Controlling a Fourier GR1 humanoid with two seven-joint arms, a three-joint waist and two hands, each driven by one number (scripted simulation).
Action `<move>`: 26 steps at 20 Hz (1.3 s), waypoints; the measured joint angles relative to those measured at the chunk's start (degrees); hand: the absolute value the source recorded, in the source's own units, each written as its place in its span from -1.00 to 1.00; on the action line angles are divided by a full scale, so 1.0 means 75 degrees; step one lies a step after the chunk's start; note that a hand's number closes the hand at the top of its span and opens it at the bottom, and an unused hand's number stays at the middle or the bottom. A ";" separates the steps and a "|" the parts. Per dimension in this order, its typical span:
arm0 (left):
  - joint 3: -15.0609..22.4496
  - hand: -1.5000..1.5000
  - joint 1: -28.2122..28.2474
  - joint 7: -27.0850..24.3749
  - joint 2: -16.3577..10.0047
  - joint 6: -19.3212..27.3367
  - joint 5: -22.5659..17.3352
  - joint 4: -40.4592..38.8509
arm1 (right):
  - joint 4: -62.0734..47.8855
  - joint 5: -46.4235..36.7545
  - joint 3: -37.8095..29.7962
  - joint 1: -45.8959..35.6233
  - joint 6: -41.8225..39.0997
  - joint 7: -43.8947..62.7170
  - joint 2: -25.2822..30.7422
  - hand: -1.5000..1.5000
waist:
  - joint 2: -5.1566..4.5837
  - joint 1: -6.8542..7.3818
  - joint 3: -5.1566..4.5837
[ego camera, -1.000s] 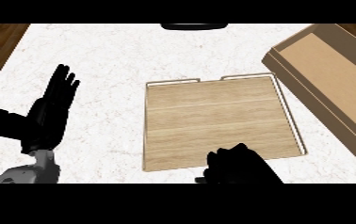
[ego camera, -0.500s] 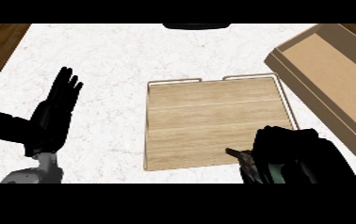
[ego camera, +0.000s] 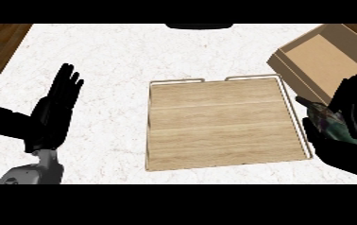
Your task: Pick the eggplant from the tray and place it in the cardboard box
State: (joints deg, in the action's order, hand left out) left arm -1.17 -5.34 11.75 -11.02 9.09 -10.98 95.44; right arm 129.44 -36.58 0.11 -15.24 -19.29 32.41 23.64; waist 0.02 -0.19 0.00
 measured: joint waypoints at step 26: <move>0.0057 0.00 -0.0187 -0.0049 0.0300 -0.0118 0.0281 -0.0101 | -0.8598 -0.2158 -0.1028 -0.1829 0.1045 -0.4445 0.2220 -1.00 | -0.0082 0.0262 0.0003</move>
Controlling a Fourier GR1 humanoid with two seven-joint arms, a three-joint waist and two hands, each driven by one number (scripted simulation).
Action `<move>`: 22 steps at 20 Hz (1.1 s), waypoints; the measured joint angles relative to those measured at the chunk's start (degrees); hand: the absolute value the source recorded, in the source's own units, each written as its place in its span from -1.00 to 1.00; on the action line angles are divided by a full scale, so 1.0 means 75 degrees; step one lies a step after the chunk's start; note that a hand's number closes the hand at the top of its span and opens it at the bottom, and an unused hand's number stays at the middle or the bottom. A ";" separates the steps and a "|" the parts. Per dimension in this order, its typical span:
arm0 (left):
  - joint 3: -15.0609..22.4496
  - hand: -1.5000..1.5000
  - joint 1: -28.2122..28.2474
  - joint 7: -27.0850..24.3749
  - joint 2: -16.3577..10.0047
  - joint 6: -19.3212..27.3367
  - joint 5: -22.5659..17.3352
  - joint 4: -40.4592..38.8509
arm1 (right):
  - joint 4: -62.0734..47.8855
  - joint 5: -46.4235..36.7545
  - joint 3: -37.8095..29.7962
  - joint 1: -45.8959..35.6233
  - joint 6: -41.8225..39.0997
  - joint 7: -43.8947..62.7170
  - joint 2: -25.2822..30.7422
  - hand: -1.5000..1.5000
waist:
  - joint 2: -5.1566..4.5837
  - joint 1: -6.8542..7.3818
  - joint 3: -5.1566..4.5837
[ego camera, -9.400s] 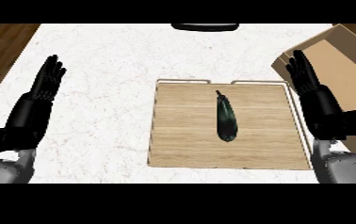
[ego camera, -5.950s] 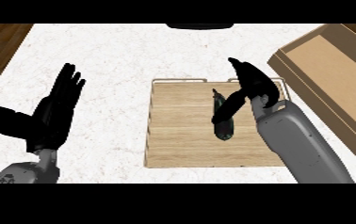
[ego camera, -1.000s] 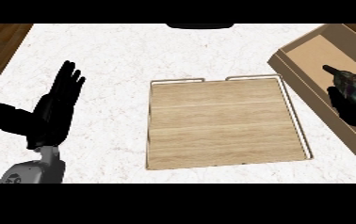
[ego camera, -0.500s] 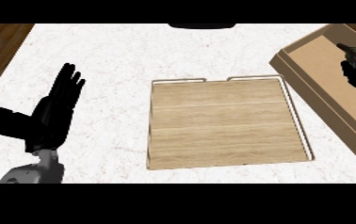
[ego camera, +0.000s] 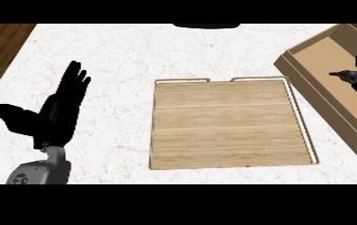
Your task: Pick the eggplant from the tray and place it in the cardboard box
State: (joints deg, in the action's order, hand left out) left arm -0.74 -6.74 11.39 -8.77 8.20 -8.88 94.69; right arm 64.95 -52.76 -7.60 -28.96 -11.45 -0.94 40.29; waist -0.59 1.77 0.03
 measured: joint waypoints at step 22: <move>-0.0225 0.00 0.0005 0.0205 -0.0066 -0.0014 -0.0036 0.0099 | -0.3126 0.4008 -0.3406 -0.1990 0.0406 -0.2515 -0.0593 -1.00 | 0.0080 -0.0192 0.0008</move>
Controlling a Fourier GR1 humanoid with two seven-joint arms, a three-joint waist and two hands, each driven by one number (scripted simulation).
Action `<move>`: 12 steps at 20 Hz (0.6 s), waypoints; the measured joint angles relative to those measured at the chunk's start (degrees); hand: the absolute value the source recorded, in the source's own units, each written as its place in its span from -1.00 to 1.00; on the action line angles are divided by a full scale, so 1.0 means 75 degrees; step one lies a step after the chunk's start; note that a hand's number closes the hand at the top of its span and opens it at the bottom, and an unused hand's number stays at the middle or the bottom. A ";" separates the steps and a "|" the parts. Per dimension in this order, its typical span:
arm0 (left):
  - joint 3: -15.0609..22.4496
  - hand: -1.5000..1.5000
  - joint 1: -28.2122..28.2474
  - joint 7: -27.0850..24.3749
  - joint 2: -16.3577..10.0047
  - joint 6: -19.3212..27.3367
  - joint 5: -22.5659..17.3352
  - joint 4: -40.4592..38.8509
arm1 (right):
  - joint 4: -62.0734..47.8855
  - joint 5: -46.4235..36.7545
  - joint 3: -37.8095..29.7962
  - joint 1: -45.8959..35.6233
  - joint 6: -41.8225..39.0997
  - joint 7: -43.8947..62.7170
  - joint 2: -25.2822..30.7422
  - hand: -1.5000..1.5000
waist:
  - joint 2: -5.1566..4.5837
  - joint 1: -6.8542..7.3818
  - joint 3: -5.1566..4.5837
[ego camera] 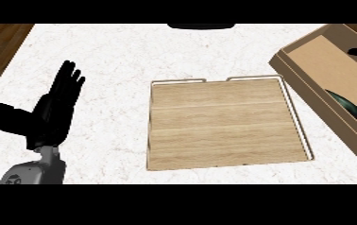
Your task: Pick the eggplant from the tray and place it in the cardboard box
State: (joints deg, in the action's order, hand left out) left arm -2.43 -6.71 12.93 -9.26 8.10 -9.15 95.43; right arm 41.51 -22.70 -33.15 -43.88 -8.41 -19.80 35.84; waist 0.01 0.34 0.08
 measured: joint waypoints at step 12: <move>0.0057 0.00 0.0135 -0.0025 0.0097 -0.0068 0.0078 0.0146 | -0.1658 0.1753 -0.1458 0.0178 -0.1221 -0.0584 0.1343 -1.00 | -0.0032 0.0043 -0.0001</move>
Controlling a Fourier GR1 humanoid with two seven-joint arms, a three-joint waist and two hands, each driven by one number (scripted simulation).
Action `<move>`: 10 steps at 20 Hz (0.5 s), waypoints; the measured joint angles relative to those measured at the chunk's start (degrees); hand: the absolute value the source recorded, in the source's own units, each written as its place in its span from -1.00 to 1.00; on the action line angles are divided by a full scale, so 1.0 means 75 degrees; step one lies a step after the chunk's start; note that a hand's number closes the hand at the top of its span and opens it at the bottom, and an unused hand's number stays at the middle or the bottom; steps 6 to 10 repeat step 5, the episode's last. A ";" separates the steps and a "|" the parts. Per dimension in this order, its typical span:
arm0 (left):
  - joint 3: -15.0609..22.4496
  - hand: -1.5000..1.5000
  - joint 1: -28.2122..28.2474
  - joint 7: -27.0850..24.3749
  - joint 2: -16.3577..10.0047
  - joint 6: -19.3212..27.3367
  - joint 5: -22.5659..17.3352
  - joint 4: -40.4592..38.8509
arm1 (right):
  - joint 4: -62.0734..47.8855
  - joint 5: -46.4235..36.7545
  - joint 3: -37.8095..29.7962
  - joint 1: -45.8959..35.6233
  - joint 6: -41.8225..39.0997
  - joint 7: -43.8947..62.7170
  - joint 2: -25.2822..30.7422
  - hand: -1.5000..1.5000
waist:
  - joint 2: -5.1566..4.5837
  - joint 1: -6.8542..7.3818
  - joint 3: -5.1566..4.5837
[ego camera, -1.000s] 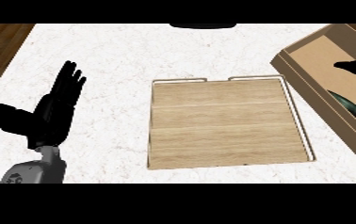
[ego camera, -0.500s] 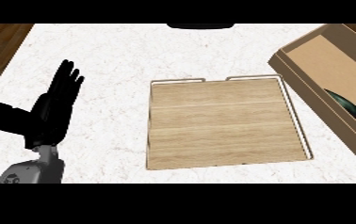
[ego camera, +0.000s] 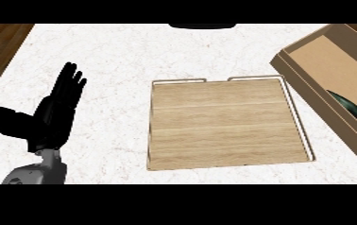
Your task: Pick the eggplant from the tray and place it in the cardboard box
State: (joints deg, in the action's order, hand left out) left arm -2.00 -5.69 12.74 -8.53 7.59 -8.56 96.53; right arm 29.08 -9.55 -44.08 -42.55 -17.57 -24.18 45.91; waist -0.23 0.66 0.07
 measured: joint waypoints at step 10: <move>0.0001 0.00 0.0043 -0.0116 0.0048 -0.0051 0.0053 -0.0083 | -0.0776 0.0231 -0.0170 0.0314 -0.0292 -0.0734 0.0518 -1.00 | -0.0019 0.0035 0.0002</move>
